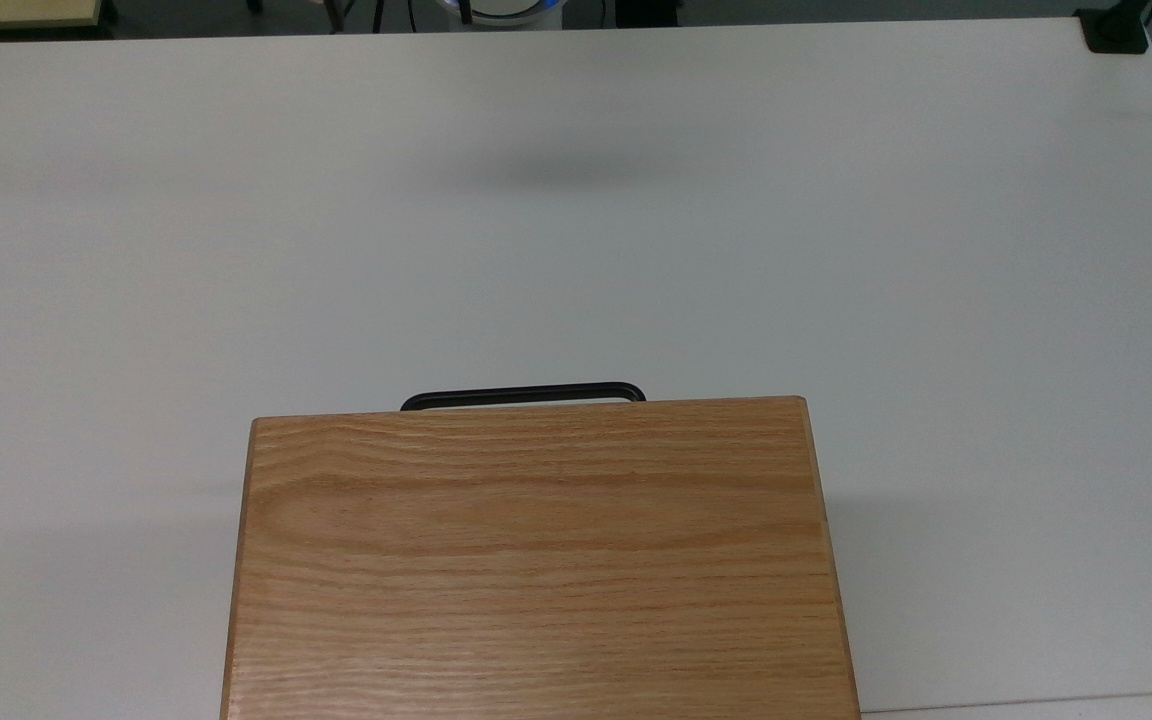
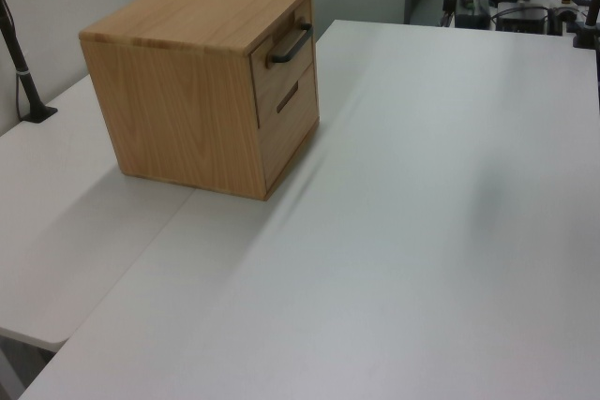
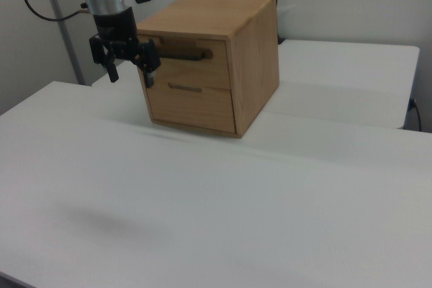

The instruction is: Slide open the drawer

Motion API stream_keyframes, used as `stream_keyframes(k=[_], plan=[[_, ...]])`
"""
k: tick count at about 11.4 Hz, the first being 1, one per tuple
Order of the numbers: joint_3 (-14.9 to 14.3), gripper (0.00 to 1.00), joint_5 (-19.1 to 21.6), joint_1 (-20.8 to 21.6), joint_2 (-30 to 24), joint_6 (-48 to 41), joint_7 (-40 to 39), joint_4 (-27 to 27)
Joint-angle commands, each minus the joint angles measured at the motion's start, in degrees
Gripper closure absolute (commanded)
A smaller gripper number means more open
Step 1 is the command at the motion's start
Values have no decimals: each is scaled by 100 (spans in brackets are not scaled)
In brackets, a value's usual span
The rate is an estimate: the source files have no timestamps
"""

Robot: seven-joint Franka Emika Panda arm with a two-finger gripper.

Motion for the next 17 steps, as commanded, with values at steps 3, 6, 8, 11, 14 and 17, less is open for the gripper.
stream_keyframes(k=[3,6,8,11,14,17], plan=[[-11,0,5,137,-165,-116,-26,-163],[-11,0,5,137,-165,-108,-17,-198],[-11,0,5,137,-165,-108,-25,-198],[-11,0,5,137,-165,-90,-69,-198],[-11,0,67,119,-130,-55,-611,-215],[-11,0,67,-3,-86,-29,-1502,-198]])
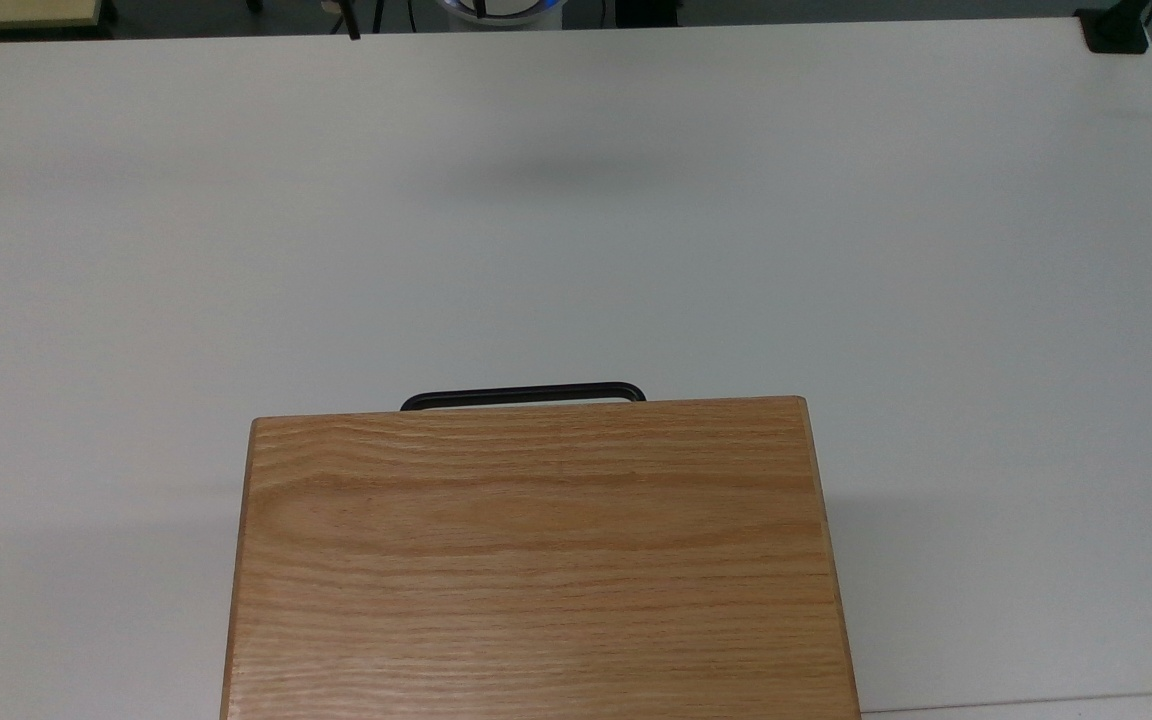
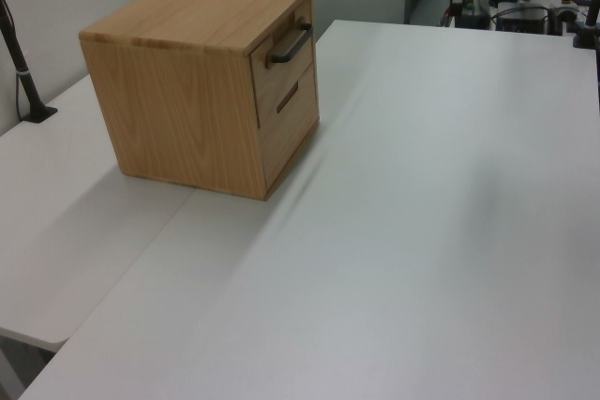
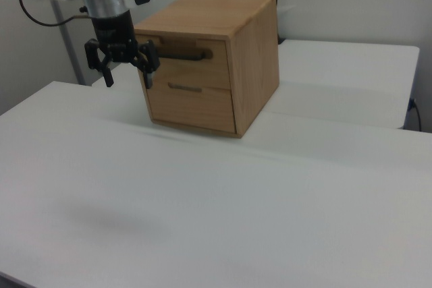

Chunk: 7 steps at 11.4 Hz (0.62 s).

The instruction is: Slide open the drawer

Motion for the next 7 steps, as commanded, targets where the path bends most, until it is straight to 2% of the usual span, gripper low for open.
stream_keyframes(k=[1,3,4,6,7], plan=[[-20,0,33,-66,-67,255,-374,-122],[-20,0,76,-57,-32,775,773,-140],[-20,4,163,-49,-32,820,1353,-131],[-20,6,488,4,-23,1195,3369,-131],[-20,3,568,13,-23,1625,4529,-157]])
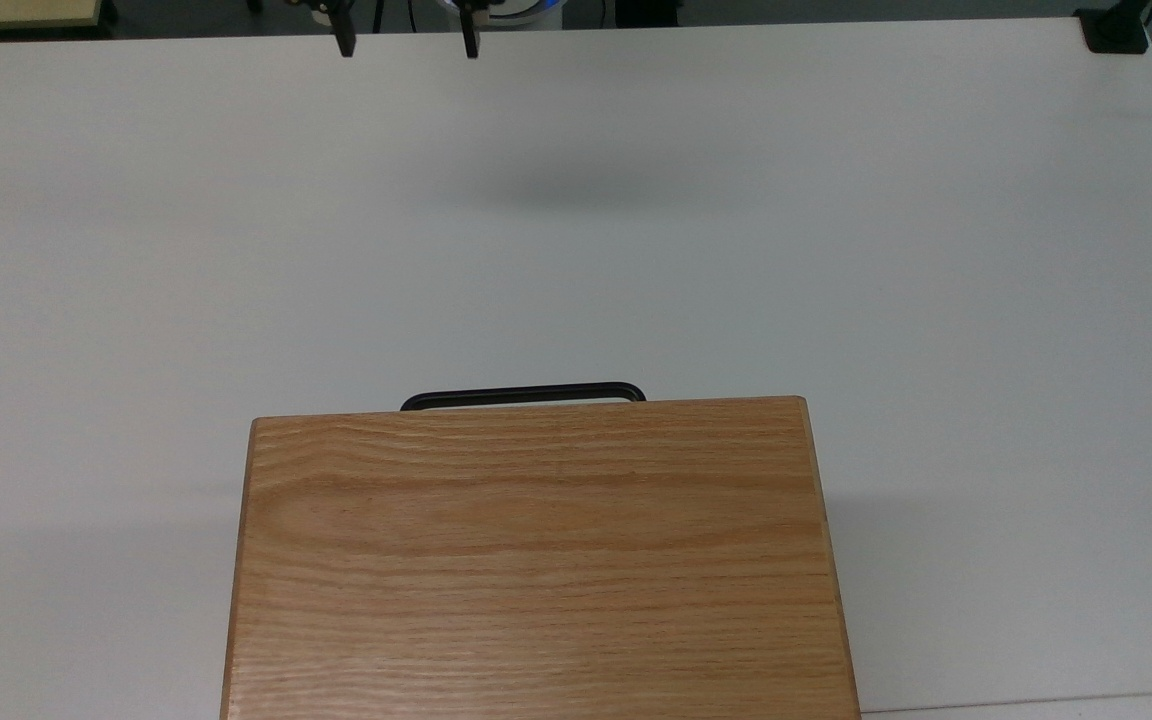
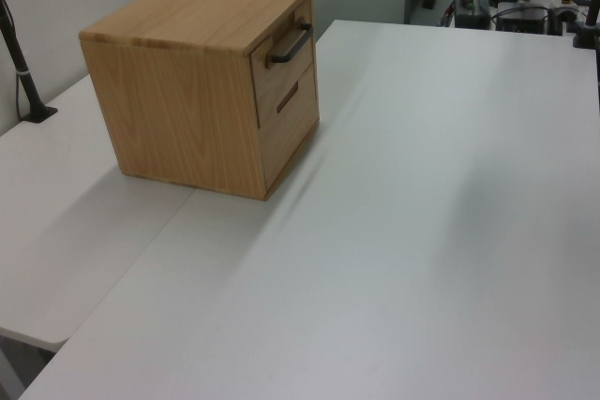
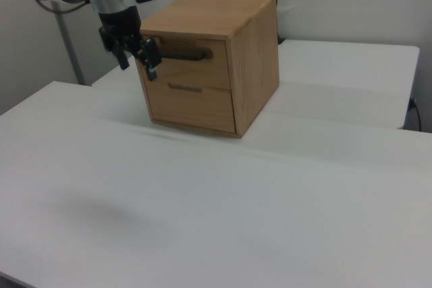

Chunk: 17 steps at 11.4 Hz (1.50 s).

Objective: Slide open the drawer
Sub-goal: 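Lower the gripper onto the black bar handle of the upper drawer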

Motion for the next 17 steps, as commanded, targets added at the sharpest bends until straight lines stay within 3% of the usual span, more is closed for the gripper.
stream_keyframes(k=[1,4,7,9,12,17], plan=[[-15,1,398,77,-4,1130,3004,-173],[-15,0,873,77,373,2202,4588,-182],[-15,34,892,147,935,3355,5919,-139],[20,43,909,165,1199,3742,5956,-103],[117,46,918,244,1717,4243,5965,80],[214,47,936,236,1851,4667,5974,90]])
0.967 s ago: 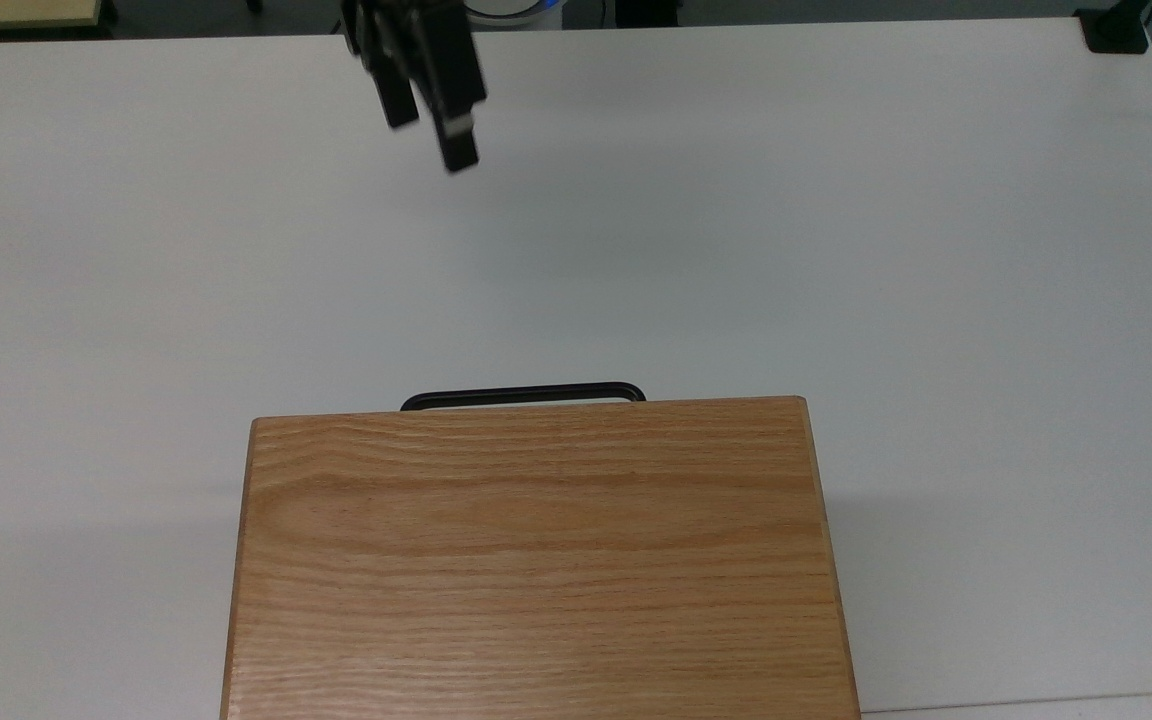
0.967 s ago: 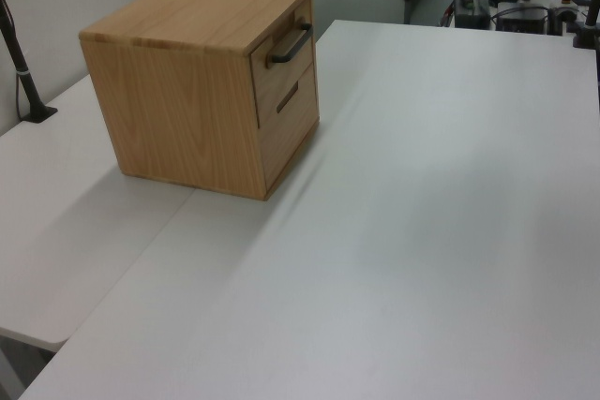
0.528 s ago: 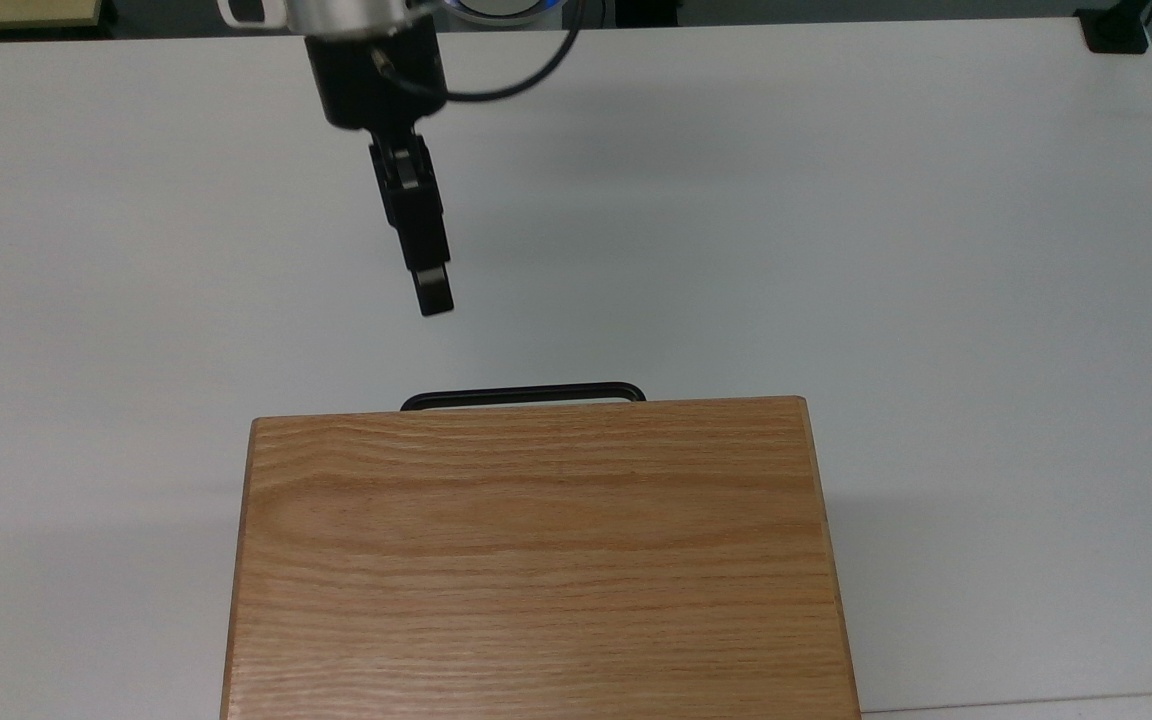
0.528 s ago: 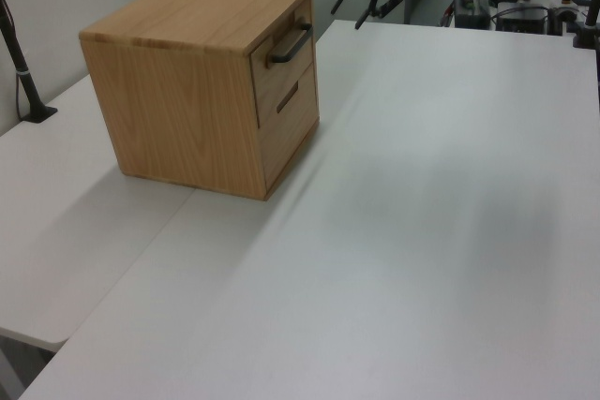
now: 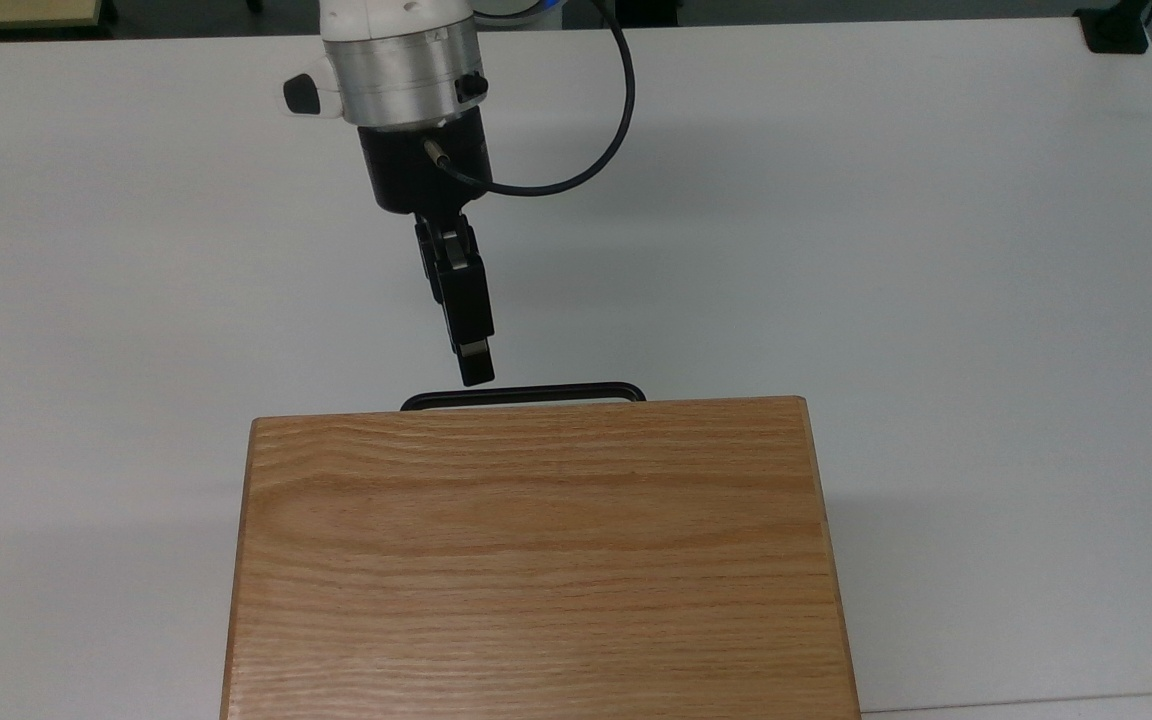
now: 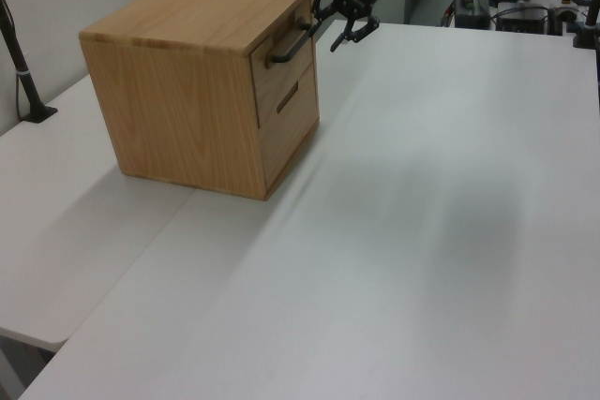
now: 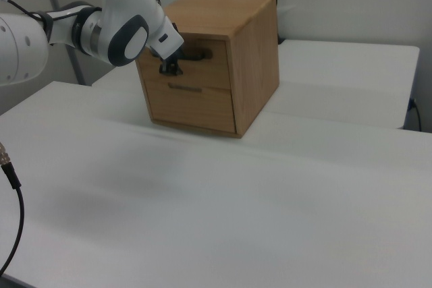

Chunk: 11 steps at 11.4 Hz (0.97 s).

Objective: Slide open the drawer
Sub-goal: 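Lower the gripper onto the black bar handle of the upper drawer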

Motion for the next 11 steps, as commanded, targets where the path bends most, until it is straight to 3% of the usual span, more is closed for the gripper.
stream_keyframes(k=[1,9,11], plan=[[36,47,156,-8,43,158,90,81],[141,50,86,44,570,324,117,687],[141,61,43,44,631,325,99,688]])
